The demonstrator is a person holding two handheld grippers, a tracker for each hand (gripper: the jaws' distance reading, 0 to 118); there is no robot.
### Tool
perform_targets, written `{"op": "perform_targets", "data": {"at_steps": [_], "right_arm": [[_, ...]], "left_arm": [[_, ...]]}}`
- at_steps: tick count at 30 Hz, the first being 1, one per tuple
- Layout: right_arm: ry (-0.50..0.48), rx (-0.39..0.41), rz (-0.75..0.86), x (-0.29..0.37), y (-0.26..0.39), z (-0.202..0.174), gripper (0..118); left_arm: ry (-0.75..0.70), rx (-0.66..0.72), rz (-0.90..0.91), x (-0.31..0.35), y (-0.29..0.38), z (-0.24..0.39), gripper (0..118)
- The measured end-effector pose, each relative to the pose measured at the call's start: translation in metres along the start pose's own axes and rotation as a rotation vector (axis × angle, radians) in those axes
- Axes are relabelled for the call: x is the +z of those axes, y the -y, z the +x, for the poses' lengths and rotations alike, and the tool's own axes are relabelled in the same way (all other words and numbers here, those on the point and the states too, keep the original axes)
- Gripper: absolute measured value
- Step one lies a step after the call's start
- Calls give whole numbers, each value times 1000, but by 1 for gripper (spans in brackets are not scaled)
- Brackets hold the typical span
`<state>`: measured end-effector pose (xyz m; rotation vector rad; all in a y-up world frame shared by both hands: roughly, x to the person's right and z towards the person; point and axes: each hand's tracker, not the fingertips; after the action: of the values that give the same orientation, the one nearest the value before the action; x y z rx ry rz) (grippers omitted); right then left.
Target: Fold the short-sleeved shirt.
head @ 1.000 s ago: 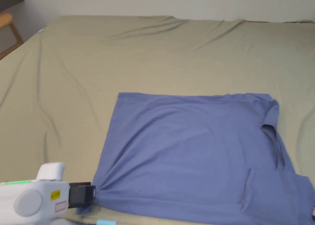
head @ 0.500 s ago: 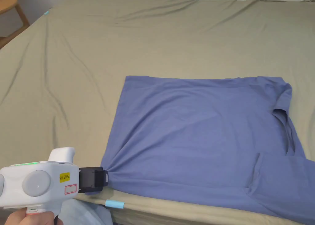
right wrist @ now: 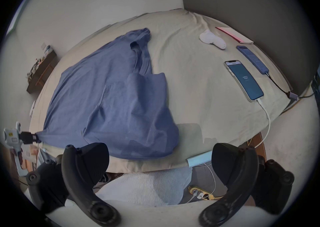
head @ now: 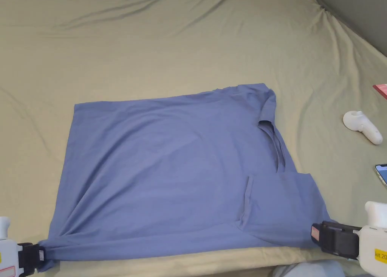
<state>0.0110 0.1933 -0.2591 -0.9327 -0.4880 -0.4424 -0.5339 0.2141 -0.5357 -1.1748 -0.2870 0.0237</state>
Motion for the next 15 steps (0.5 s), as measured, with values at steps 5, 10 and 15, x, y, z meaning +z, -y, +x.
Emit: {"op": "perform_targets", "data": {"at_steps": [5, 10, 15], "right_arm": [[0, 52, -118, -30, -1, -6, 94], [-16, 84, -115, -31, 3, -13, 9], [-8, 61, -93, -15, -3, -8, 9]], "left_arm": [[-9, -3, 3, 2, 0, 4, 0], [-4, 21, -6, -1, -5, -1, 0], [-2, 23, -12, 5, -9, -6, 0]]}}
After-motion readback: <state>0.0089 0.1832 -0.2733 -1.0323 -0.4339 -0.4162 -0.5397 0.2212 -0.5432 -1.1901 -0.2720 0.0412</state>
